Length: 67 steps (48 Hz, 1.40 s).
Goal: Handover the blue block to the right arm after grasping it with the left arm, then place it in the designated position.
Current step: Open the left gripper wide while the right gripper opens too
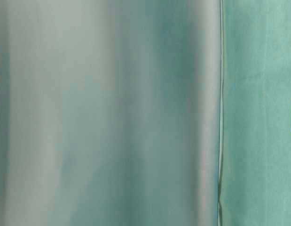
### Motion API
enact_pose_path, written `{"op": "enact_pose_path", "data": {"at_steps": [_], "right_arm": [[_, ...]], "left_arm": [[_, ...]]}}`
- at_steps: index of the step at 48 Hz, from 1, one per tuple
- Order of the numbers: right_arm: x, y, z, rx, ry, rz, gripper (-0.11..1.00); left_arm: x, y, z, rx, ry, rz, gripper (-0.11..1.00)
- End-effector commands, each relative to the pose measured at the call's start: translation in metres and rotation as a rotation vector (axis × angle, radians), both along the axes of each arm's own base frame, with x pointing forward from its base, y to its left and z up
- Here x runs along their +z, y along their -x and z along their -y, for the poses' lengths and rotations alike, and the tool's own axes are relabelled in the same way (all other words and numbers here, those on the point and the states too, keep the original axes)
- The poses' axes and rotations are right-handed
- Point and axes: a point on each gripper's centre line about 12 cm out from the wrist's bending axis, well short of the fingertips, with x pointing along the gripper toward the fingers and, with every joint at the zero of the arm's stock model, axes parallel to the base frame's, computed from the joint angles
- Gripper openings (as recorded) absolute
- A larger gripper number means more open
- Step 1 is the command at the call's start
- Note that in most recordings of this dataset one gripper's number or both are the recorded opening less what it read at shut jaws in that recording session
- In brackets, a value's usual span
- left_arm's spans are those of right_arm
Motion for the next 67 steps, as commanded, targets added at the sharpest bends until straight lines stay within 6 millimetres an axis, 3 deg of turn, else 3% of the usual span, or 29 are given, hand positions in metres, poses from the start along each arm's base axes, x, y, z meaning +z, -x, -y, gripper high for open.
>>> {"op": "enact_pose_path", "data": {"at_steps": [1,33,40,45,52,58,67], "right_arm": [[0.0026,-0.0021,0.0004,-0.001,-0.023,0.001,0.0],[0.0057,-0.0062,0.0016,-0.005,-0.078,-0.061,0.0],[0.0063,-0.0057,0.0023,-0.008,-0.081,-0.058,0.02],[0.0066,-0.0054,0.0023,-0.007,-0.095,-0.057,0.23],[0.0058,-0.006,0.0026,-0.008,-0.112,-0.061,0.68],[0.0075,-0.0062,0.0038,-0.014,-0.112,-0.058,0.92],[0.008,-0.0062,0.0048,-0.018,-0.112,-0.057,0.94]], "left_arm": [[0.0036,-0.0034,0.0008,-0.003,-0.015,-0.023,0.02],[0.0073,-0.0043,0.0008,-0.003,-0.02,-0.043,0.02],[0.0076,-0.0041,0.0011,-0.005,-0.014,-0.041,0.26],[0.0074,-0.004,0.0039,-0.019,-0.016,-0.043,0.57],[0.0077,-0.0037,0.0042,-0.02,-0.016,-0.041,0.94],[0.0082,-0.0035,0.0042,-0.02,-0.016,-0.038,1.0],[0.0088,-0.0035,0.0045,-0.022,-0.013,-0.037,1.0]]}}
